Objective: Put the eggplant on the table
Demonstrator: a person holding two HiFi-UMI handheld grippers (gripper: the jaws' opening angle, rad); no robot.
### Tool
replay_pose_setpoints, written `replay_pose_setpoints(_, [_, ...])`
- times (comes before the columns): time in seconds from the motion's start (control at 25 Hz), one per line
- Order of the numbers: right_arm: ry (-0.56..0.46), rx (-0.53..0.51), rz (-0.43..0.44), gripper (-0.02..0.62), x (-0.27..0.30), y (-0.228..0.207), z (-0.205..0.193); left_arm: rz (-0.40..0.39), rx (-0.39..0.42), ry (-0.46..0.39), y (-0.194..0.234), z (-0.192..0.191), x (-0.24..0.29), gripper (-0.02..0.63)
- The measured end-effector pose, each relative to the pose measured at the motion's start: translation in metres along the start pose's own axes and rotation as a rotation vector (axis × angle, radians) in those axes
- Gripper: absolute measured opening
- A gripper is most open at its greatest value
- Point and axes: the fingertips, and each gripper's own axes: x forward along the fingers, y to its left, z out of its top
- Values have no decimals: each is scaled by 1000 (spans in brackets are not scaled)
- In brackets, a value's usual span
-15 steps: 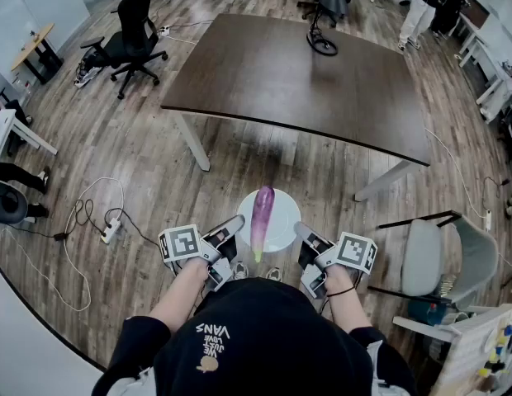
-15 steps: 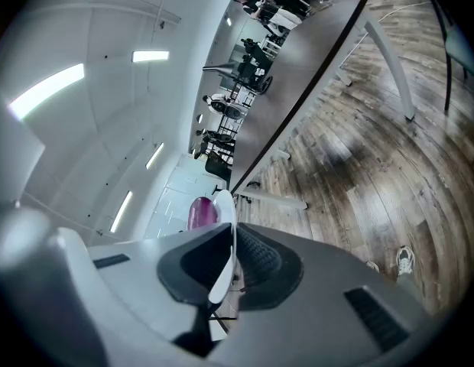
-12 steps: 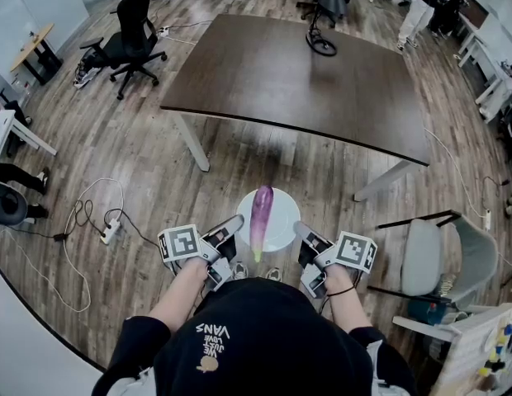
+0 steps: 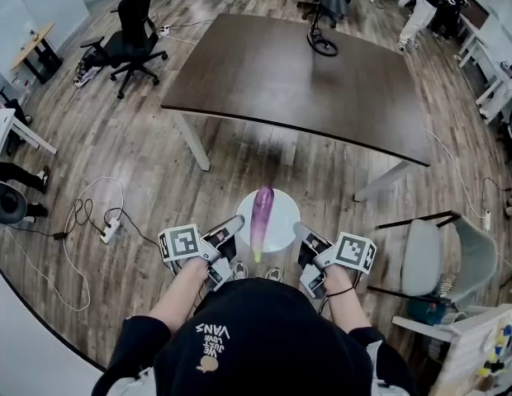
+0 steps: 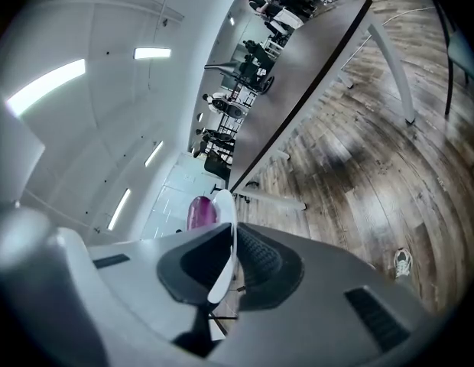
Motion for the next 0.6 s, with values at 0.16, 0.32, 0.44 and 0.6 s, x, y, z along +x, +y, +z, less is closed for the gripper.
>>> replay_pose_setpoints(0.16, [4, 1, -1, 31, 1, 0, 1, 0, -5, -4, 0, 0, 0, 26])
replay_pose_setpoints(0.32, [4, 20, 18, 31, 7, 7, -3, 4, -8, -9, 3, 3, -6, 26])
replay_pose_setpoints(0.44, [8, 6, 14, 31, 11, 8, -4, 0, -8, -13, 4, 7, -10, 26])
replay_pose_setpoints(0.6, [12, -4, 20, 31, 28, 17, -7, -2, 0, -16, 8, 24, -20, 26])
